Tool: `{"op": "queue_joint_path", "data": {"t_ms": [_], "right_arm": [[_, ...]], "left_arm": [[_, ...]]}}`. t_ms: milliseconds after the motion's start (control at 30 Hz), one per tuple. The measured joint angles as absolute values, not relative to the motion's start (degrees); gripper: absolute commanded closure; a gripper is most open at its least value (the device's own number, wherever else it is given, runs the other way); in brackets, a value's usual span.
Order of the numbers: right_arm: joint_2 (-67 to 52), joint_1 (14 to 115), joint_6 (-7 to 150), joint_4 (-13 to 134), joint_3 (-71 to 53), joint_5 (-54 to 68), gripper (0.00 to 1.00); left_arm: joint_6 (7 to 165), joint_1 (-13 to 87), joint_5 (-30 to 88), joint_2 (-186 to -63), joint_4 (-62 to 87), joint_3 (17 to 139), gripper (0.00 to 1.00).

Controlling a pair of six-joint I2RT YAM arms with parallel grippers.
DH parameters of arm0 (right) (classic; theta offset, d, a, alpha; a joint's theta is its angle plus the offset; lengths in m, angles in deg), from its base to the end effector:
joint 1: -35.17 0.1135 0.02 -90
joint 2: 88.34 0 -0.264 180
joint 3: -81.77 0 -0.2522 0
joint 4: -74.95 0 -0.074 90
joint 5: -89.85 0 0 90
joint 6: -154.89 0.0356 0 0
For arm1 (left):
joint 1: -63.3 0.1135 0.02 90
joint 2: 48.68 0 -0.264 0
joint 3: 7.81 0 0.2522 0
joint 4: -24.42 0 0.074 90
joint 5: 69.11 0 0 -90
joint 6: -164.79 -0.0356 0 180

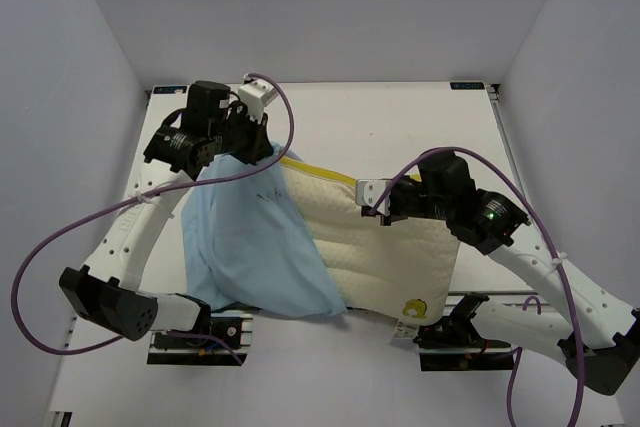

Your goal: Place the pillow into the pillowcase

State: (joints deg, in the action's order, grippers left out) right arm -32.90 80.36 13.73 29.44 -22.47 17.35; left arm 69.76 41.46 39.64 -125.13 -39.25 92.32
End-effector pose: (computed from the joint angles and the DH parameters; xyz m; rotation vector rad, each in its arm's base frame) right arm 0.1365 0.1526 0.3725 -1.6104 1.1806 0.2398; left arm 0.2479 -0.1117 0.4022 0.6979 2.1687 -0.5259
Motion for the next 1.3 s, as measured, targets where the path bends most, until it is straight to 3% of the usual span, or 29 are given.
{"op": "queue_joint_path", "data": {"t_ms": [333, 600, 933, 1033, 1200, 1233, 1300], "right_arm": [[-29.49, 80.62, 20.72, 30.32, -19.93, 17.85, 1.00], [-19.57, 80.40, 35.54, 34.75, -9.29, 13.96, 1.00], [-14.30, 67.81, 60.09, 44.94, 1.70, 23.55, 1.00], [-13.45, 63.37, 69.97, 51.58, 0.24, 29.04, 1.00], [-13.76, 61.67, 81.57, 67.28, -13.09, 36.78, 1.00], [-13.62, 61.69, 82.34, 68.76, -15.67, 38.00, 0.99], [-12.68, 61.69, 81.88, 69.99, -19.17, 40.47, 0.76]], "left_arm": [[81.56, 40.21, 50.72, -125.21, -29.50, 96.03, 1.00], [88.49, 26.79, 51.29, -128.08, -25.94, 101.82, 1.00], [94.98, 22.42, 50.04, -128.12, -14.42, 104.60, 1.00], [96.95, 21.39, 49.76, -128.27, -10.01, 103.90, 1.00], [99.04, 20.80, 49.36, -130.83, -4.59, 103.84, 1.00], [99.20, 20.80, 49.04, -131.57, -3.98, 103.57, 1.00], [99.37, 20.80, 48.27, -132.40, -3.06, 101.26, 1.00]]}}
